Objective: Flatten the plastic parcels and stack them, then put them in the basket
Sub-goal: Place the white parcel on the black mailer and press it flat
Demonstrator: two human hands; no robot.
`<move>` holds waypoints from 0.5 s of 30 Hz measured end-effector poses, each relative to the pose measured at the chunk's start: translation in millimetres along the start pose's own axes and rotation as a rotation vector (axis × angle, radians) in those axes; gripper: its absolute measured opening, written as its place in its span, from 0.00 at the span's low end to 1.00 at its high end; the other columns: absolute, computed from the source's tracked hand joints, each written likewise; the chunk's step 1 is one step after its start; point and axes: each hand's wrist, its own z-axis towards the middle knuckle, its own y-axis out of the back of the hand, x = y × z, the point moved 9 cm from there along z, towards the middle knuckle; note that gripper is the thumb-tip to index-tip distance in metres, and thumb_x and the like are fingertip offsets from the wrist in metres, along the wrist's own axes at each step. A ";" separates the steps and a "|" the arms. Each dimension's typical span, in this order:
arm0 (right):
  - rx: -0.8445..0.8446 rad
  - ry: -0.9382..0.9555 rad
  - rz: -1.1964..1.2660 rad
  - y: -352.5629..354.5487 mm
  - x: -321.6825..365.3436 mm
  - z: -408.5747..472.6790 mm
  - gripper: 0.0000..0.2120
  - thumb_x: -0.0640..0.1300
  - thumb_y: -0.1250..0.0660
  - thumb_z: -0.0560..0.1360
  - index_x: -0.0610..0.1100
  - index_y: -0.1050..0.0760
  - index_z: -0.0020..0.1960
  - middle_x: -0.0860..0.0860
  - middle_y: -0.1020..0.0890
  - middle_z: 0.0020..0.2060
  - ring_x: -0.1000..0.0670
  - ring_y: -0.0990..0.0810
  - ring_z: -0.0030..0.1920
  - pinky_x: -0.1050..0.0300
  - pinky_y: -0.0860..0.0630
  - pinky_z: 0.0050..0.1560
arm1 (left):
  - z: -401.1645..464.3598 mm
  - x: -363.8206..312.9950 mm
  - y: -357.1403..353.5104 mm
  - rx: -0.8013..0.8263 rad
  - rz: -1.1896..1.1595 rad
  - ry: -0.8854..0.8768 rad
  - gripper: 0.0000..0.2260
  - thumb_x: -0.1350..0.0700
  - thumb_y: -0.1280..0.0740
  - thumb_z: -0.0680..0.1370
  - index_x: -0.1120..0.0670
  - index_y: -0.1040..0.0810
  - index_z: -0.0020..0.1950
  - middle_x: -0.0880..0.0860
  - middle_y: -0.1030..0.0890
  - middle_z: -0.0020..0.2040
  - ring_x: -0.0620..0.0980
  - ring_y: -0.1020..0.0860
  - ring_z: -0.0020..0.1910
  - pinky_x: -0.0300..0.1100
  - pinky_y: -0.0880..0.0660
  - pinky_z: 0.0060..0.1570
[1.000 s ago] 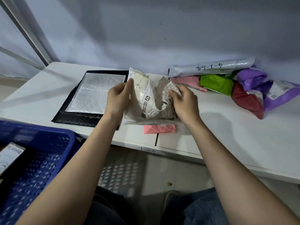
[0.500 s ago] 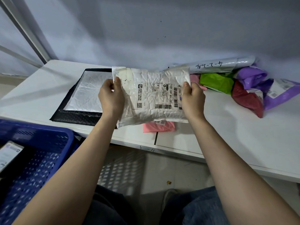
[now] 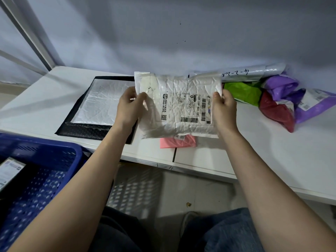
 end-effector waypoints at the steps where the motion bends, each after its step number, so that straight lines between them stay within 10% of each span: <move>1: -0.002 -0.006 0.053 1.2 1.8 1.2 0.08 0.39 0.42 0.77 0.45 0.33 0.40 0.53 0.31 0.28 0.61 0.32 0.21 0.63 0.32 0.31 | 0.4 -1.5 0.3 0.000 0.002 -0.017 0.04 0.60 0.36 0.75 0.55 0.24 0.49 0.49 0.26 0.39 0.37 0.26 0.31 0.26 0.32 0.32; 15: 0.113 0.211 -0.086 0.4 15.0 3.9 0.20 0.24 0.43 0.68 0.44 0.19 0.44 0.57 0.21 0.41 0.60 0.23 0.45 0.69 0.29 0.48 | -7.5 54.0 5.0 0.059 -0.385 0.503 0.18 0.44 0.45 0.79 0.56 0.24 0.48 0.55 0.20 0.46 0.54 0.19 0.44 0.46 0.23 0.48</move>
